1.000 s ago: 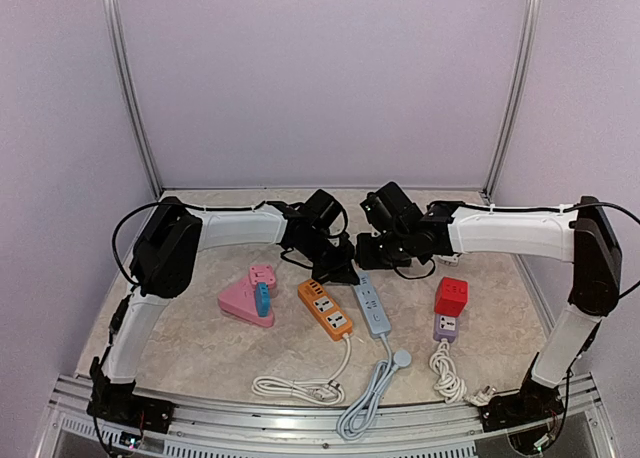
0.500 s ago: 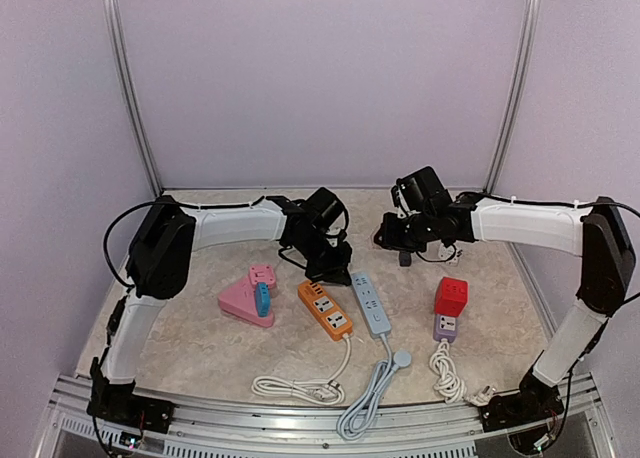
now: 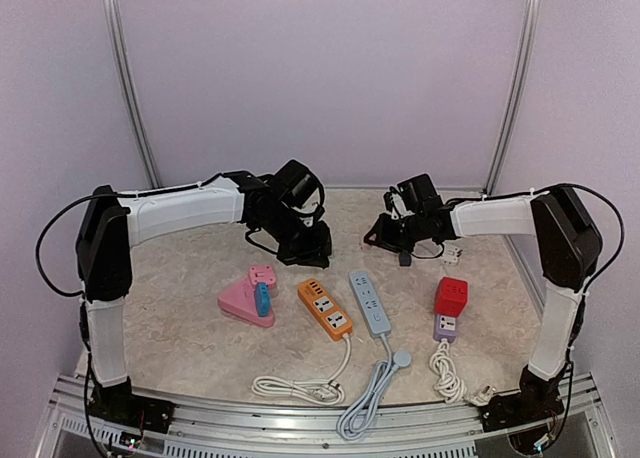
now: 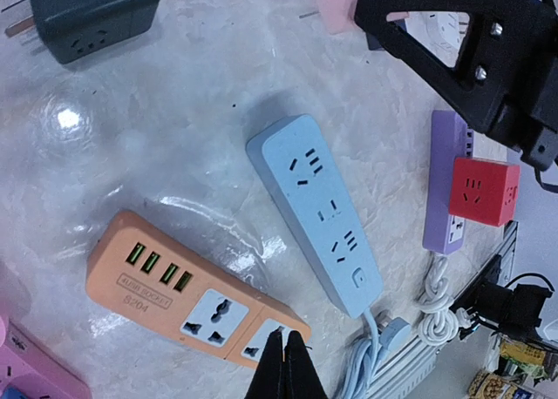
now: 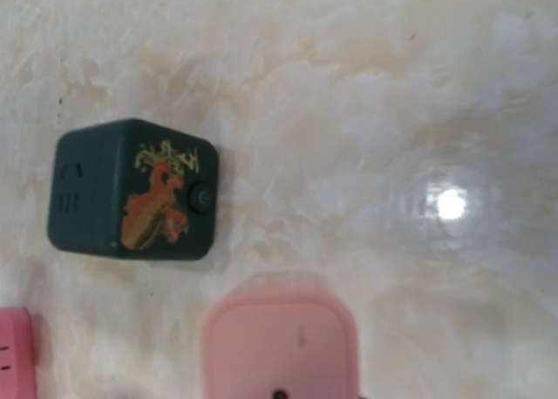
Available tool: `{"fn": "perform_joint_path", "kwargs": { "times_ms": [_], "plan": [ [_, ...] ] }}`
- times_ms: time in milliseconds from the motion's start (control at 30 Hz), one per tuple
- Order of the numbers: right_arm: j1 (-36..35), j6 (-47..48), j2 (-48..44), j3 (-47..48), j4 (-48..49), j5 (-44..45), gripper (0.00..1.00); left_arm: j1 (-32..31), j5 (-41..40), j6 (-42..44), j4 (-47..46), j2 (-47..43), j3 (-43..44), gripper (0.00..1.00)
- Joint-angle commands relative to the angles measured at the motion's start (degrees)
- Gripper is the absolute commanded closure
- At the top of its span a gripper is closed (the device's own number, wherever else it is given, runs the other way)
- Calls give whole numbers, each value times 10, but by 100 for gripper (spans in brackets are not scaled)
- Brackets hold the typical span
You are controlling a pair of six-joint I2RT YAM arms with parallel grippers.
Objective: Pull the plug off the socket
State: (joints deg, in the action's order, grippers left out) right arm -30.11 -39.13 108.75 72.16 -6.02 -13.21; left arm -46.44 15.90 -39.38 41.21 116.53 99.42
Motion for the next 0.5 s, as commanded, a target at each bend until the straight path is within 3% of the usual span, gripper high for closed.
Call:
{"fn": "perform_joint_path", "kwargs": {
  "times_ms": [0,167,467],
  "plan": [
    [5,-13,37,16,53,-41,96,9,-30,0,15,-47,-55,100],
    [7,-19,63,15,59,-50,92,12,-36,-3,9,-77,-83,100],
    [10,-22,72,1,59,-52,75,12,-32,-6,0,-77,-86,100]
  ]
}}
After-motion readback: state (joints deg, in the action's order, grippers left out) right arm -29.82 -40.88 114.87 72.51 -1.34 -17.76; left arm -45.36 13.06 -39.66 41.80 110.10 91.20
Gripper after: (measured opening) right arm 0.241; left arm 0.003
